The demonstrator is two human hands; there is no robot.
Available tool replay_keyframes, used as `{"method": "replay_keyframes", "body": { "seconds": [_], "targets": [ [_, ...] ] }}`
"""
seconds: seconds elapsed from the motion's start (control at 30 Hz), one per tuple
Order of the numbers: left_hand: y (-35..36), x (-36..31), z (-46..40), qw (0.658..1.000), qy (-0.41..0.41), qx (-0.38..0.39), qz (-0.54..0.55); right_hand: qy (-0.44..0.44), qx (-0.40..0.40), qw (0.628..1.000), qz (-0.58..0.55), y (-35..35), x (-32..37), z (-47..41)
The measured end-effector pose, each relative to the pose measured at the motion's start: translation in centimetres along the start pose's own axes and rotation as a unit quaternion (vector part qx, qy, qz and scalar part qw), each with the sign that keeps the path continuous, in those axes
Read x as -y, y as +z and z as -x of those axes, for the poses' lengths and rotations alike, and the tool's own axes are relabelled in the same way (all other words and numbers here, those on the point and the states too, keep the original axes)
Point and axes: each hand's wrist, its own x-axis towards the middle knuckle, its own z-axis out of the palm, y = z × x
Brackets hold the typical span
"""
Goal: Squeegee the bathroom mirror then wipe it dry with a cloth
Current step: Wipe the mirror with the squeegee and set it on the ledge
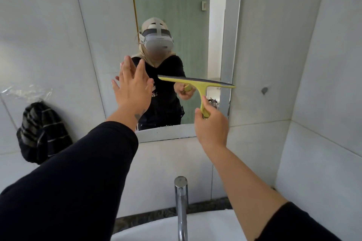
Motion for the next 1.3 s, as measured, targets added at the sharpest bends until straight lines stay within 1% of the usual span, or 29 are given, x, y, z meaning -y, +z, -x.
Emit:
{"method": "replay_keyframes", "body": {
  "seconds": [0.13, 0.2, 0.3, 0.4, 0.5, 0.6, 0.73, 0.8, 0.87, 0.97, 1.2, 1.3],
  "targets": [
    [-1.1, 1.4, 0.3, 1.000, -0.014, 0.001, -0.010, 0.005, 0.030, 0.999, -0.036, 2.2, 1.7, 1.8],
    [-1.7, 2.3, 0.4, 1.000, -0.019, -0.003, -0.015, -0.010, 0.038, 0.999, -0.032, 3.5, 2.4, 2.6],
    [-2.5, 3.6, 0.7, 0.999, -0.030, -0.007, -0.026, -0.060, 0.056, 0.997, 0.004, 5.2, 3.3, 3.5],
    [-3.0, 4.7, 1.2, 0.999, -0.044, 0.003, -0.032, -0.113, 0.090, 0.988, 0.063, 6.0, 4.5, 4.2],
    [-3.2, 5.4, 1.7, 0.998, -0.056, 0.013, -0.038, -0.170, 0.125, 0.967, 0.142, 6.5, 5.7, 5.0],
    [-2.9, 6.0, 2.3, 0.997, -0.063, 0.019, -0.034, -0.235, 0.157, 0.933, 0.224, 6.9, 5.5, 5.7],
    [-1.9, 6.1, 3.1, 0.997, -0.072, 0.027, -0.029, -0.300, 0.129, 0.897, 0.298, 6.1, 4.1, 4.4],
    [-1.3, 5.9, 3.5, 0.996, -0.076, 0.036, -0.028, -0.318, 0.134, 0.880, 0.328, 5.0, 3.7, 3.3],
    [-0.8, 5.5, 3.8, 0.996, -0.076, 0.042, -0.026, -0.317, 0.138, 0.872, 0.346, 3.9, 3.2, 2.2],
    [-0.1, 4.2, 4.2, 0.996, -0.071, 0.051, -0.018, -0.305, 0.129, 0.875, 0.352, 2.5, 2.7, 1.4],
    [1.1, 0.2, 4.0, 0.998, -0.029, 0.052, -0.003, -0.250, 0.106, 0.899, 0.342, -1.5, 0.2, -0.7],
    [1.7, -0.8, 4.0, 0.998, -0.024, 0.058, 0.000, -0.225, 0.087, 0.910, 0.337, -3.0, -1.1, -1.3]
  ]
}}
